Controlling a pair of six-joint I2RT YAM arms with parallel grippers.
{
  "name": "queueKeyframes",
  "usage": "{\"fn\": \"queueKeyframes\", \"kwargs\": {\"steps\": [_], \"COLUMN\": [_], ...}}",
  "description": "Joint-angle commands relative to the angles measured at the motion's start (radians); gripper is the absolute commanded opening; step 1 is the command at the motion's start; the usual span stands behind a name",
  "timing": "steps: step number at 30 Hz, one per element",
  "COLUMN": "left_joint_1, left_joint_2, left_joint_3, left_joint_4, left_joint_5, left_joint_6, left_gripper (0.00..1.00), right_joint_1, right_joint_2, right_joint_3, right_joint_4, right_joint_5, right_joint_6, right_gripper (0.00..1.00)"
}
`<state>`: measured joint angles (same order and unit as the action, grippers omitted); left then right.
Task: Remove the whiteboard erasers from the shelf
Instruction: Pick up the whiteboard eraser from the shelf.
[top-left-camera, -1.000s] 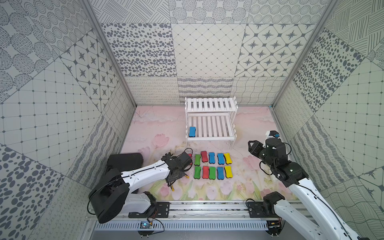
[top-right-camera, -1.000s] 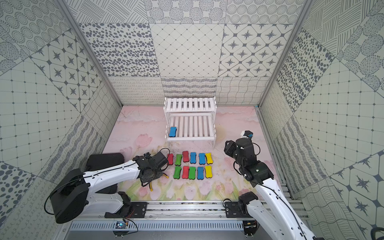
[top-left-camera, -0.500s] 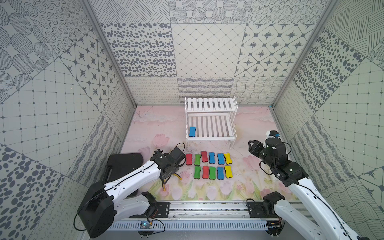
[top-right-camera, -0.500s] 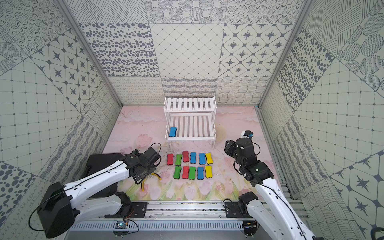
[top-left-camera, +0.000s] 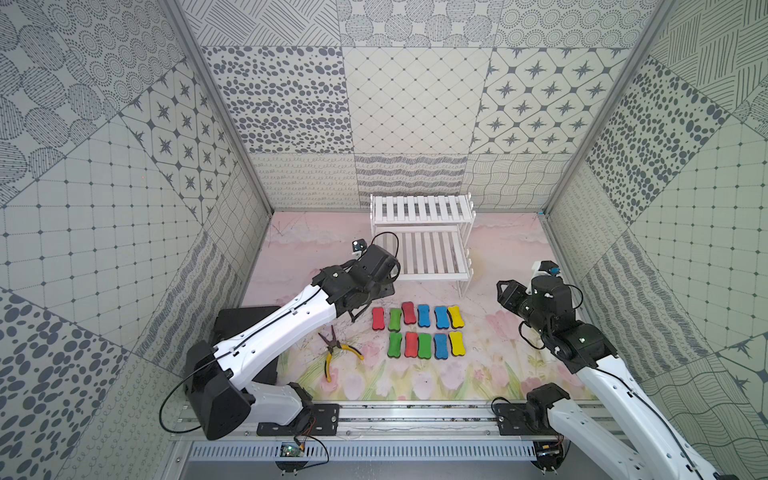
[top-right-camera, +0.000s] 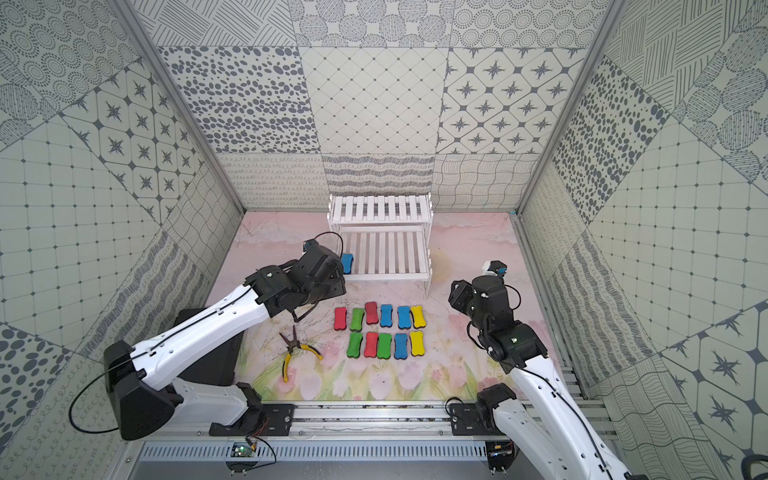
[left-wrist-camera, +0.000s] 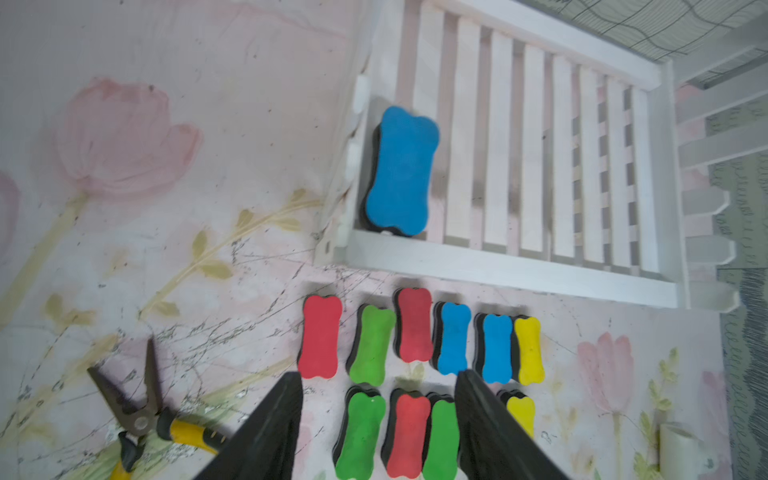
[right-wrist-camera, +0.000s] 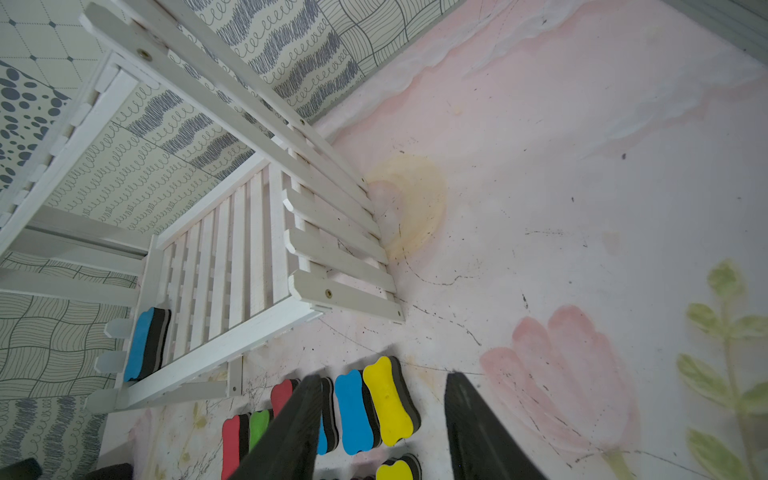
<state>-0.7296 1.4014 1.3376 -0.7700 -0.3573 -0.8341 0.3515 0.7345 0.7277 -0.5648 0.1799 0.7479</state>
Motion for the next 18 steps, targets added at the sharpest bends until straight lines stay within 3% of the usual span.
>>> {"fn": "queueKeyframes", "kwargs": {"steps": [1,9,18], "left_joint_1": [0.029,0.111,0.125], "left_joint_2": [0.129,0.338,0.414], "left_joint_3": [0.185,0.366,0.399], "left_joint_4": [-0.002,-0.069,-0.108], "left_joint_5": [0.060,0.149,0.088], "left_joint_6": [0.252,0.323,0.308], "left_gripper": [0.65,0.66,0.66], "right_joint_1": [-0.006,-0.008,-0.012], "right_joint_2": [-0.004,0.010,0.008], "right_joint_3": [0.010,0.017,0.019], "right_joint_4": [0.037,0.037,0.038], "right_joint_5": [-0.002,-0.005,-0.005], "right_joint_6": [0.002,-0.005,-0.006], "right_gripper": [0.52,0.52,0.52]}}
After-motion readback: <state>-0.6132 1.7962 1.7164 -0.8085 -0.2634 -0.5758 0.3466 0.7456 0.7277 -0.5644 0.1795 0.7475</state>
